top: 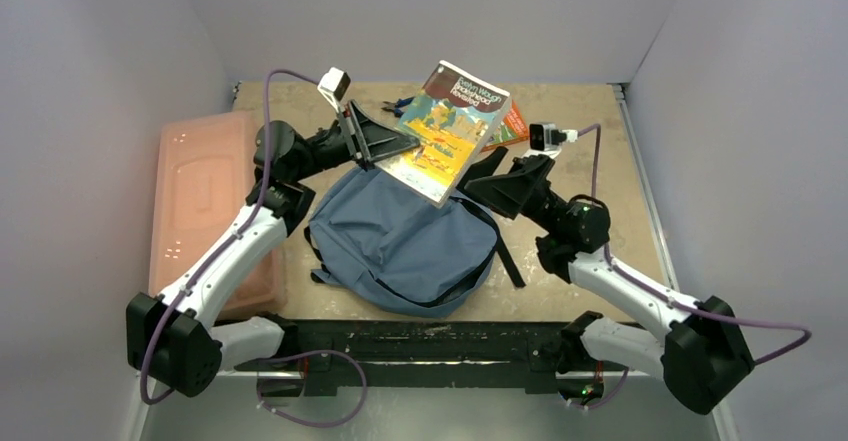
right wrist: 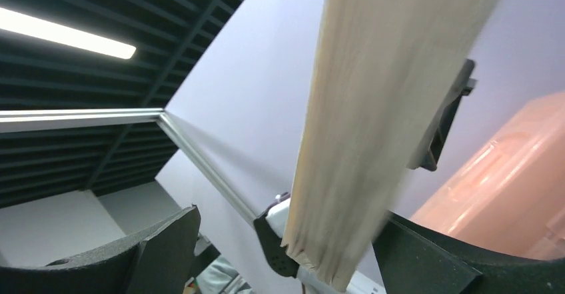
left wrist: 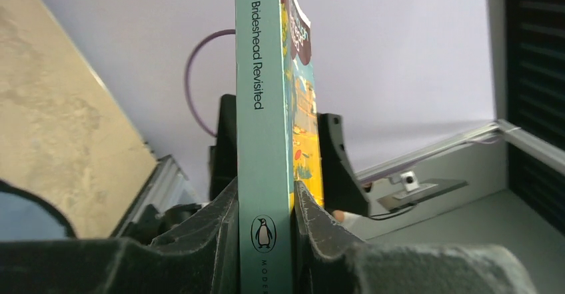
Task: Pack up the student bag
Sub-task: Pick up the book from the center of the board.
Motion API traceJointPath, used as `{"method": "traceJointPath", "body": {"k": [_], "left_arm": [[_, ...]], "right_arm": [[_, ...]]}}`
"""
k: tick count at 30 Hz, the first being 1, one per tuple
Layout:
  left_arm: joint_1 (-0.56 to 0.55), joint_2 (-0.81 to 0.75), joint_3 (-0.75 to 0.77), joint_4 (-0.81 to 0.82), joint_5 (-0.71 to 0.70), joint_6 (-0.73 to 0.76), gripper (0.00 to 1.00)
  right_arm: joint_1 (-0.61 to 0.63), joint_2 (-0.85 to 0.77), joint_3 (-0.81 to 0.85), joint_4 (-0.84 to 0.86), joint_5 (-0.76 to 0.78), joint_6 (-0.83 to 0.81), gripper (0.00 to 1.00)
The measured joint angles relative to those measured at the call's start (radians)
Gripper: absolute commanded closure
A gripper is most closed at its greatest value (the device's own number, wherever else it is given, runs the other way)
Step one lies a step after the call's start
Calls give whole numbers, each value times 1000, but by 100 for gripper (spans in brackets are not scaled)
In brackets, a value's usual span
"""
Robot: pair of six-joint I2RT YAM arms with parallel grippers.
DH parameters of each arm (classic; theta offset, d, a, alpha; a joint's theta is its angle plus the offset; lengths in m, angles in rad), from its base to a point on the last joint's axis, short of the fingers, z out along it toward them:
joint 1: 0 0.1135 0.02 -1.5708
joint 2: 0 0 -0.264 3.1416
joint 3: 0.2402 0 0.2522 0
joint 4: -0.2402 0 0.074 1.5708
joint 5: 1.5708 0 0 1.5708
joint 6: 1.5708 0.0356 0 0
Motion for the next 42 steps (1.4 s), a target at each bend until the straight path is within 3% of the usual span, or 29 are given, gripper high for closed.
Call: {"method": "traceJointPath", "body": {"k": [6, 11, 13, 16, 18, 21, 24, 30, 33, 36, 39, 42], "left_arm": [[-1, -112, 6, -266, -21, 268, 100], [-42, -138, 15, -346, -38, 397, 100], [-65, -138, 15, -377, -41, 433, 100], [-85, -140, 15, -402, -49, 474, 100], [-91, -152, 16, -411, -55, 488, 96], [-99, -164, 46, -521, -87, 549, 60], [-117, -169, 124, -745, -225, 699, 43], [-120, -247, 100, -990, -543, 940, 43], [-259, -253, 66, -1038, -652, 1024, 41], [-468, -197, 43, -1044, -758, 1087, 39], [-645, -47, 69, -1044, -857, 1139, 39], [-743, 144, 151, -1069, -928, 1173, 39]], "right_arm": [[6, -111, 24, -288, 34, -125, 3], [5, -80, 47, -354, 80, -159, 22], [5, -55, 62, -372, 100, -163, 42], [5, -47, 66, -409, 122, -179, 99], [4, -48, 66, -437, 132, -186, 100], [12, -77, 65, -493, 148, -208, 100], [19, -173, 79, -743, 226, -313, 100], [8, -262, 303, -1453, 639, -683, 100], [4, -272, 365, -1677, 850, -838, 100], [3, -310, 366, -1855, 1019, -945, 100], [3, -365, 363, -1962, 1106, -1008, 100], [3, -431, 363, -2008, 1151, -1041, 100]]}}
